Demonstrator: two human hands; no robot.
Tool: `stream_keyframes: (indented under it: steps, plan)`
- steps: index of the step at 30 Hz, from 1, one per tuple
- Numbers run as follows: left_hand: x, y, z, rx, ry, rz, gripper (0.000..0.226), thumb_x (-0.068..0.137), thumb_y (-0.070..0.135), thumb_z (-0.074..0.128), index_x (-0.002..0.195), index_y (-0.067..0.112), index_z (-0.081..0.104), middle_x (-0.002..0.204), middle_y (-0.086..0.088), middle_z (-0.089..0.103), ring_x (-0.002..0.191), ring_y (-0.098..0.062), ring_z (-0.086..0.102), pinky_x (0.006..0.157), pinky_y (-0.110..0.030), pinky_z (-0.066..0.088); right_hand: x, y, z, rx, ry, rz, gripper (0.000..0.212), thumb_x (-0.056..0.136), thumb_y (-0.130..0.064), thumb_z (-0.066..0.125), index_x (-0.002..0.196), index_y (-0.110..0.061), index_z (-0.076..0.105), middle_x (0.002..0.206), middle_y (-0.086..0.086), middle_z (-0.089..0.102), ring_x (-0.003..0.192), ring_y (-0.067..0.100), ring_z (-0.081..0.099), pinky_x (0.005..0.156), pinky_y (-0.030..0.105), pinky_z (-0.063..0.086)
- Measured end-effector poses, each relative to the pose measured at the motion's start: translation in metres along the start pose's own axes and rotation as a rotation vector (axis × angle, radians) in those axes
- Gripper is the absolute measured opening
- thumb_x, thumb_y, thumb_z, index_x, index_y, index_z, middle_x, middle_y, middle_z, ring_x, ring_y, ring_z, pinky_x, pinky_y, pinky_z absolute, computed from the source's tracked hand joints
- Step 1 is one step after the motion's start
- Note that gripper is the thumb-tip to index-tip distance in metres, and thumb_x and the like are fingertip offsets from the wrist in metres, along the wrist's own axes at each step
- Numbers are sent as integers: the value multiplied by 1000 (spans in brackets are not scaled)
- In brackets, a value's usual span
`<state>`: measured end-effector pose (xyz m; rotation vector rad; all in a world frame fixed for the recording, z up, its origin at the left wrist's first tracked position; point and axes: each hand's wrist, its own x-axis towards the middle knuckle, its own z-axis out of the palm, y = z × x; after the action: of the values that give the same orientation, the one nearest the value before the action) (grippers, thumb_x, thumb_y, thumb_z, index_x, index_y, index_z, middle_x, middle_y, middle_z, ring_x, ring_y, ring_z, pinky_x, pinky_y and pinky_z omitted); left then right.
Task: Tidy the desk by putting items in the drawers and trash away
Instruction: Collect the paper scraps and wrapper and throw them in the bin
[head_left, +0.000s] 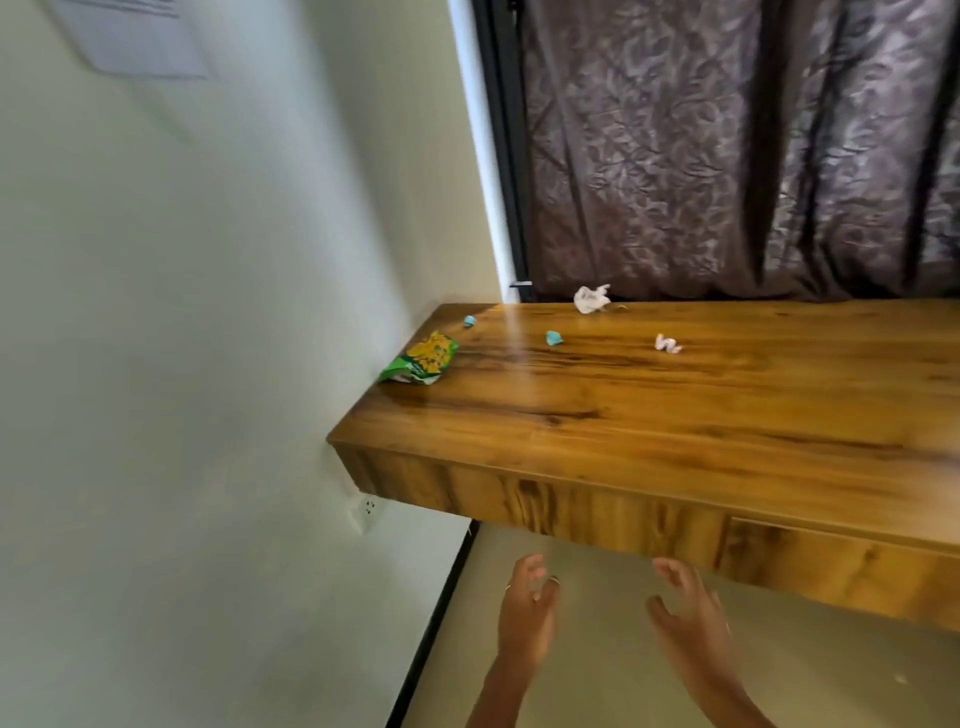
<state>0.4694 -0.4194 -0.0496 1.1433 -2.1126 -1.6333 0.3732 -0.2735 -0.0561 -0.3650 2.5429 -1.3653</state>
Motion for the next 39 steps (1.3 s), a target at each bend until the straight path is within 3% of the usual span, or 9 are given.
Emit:
stream_keyframes:
  steps: [5,14,16,18,21,29,33,35,39]
  plan:
    - [68,24,-28,-93,112,76,31,91,14,54,103,42,51,106,17,60,104,-5,58,87,-19,46,77,-66,50,136,-3,-173,34,77,-5,65,99,-27,53,107,5,64,106,28,58,91,44,45]
    - [217,88,-66,59,185,165,30,84,23,53,98,50,50,111,14,60,103,-7,58,89,-26,48,229,-146,118,14,-43,-192,34,82,-12,63,115,-16,58,120,5,57,115,23,50,98,38,40]
    - [245,96,-68,-33,191,130,26,86,21,55,102,42,54,110,8,62,102,-8,59,85,-19,47,257,-150,120,-21,-50,-152,34,84,-15,61,118,-18,56,124,4,54,119,21,46,98,36,38]
    - [268,99,-66,-161,169,70,26,91,3,55,106,23,58,109,0,63,97,-9,59,75,-8,45,280,-151,115,-27,-49,-137,35,86,-17,61,121,-19,54,128,3,52,122,21,44,101,38,38]
    - [303,108,-55,-305,91,7,24,93,-2,50,113,9,57,107,-8,61,90,-14,56,63,-9,45,317,-148,100,-49,31,-128,40,83,-14,64,122,-19,54,131,6,50,125,25,42,103,44,35]
    - [393,160,-22,-541,-143,-133,14,96,13,51,107,17,59,105,-2,62,97,-20,61,85,-29,46,408,-130,40,-255,437,104,64,74,2,65,133,-15,46,150,17,20,128,43,27,98,57,30]
    - [434,179,-10,-577,-172,-164,32,96,11,51,127,9,52,124,-10,55,112,-24,53,100,-39,40,440,-114,25,-415,311,143,61,83,-2,58,140,-18,40,154,16,14,129,45,31,99,52,37]
    - [450,182,-2,-549,-146,-153,37,95,8,52,132,9,48,131,-11,51,119,-25,50,104,-39,38,448,-106,25,-483,230,84,49,90,-6,53,137,-16,45,152,13,27,132,37,33,102,46,38]
    - [474,181,15,-185,-107,100,53,91,17,60,139,17,39,143,-4,43,130,-21,42,104,-32,37,455,-108,37,-598,182,27,43,92,-2,47,132,-17,52,143,2,44,135,21,34,107,29,34]
